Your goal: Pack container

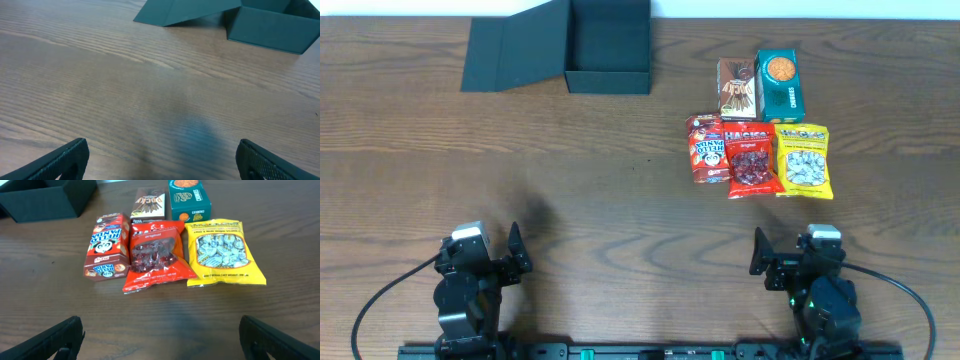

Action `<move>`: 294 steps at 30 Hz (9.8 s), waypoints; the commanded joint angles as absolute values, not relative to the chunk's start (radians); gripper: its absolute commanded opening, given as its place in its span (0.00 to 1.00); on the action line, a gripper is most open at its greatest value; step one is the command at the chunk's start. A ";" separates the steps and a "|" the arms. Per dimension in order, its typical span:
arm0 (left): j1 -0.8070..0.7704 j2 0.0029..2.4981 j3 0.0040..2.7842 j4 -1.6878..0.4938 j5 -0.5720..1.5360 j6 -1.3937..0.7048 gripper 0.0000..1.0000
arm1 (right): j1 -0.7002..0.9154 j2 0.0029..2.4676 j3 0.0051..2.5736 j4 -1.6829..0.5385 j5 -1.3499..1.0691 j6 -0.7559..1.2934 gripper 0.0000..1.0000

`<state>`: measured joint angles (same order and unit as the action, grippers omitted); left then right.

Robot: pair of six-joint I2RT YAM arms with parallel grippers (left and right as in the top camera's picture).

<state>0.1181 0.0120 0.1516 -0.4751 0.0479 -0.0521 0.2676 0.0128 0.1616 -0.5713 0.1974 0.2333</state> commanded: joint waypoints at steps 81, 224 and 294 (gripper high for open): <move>0.124 0.180 0.134 -0.005 0.465 -0.478 0.95 | 0.263 0.006 0.152 -0.572 0.194 0.223 0.99; -0.155 2.294 2.069 -1.139 0.227 -1.167 0.18 | 0.263 0.006 0.152 -0.572 0.194 0.223 0.99; -0.231 2.255 2.081 -1.333 0.226 -1.144 0.41 | 0.263 0.006 0.152 -0.572 0.194 0.223 0.99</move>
<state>-0.2214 2.2810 2.0747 -1.3369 0.2607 -1.0981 0.2676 0.0113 0.1612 -0.5705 0.1936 0.2333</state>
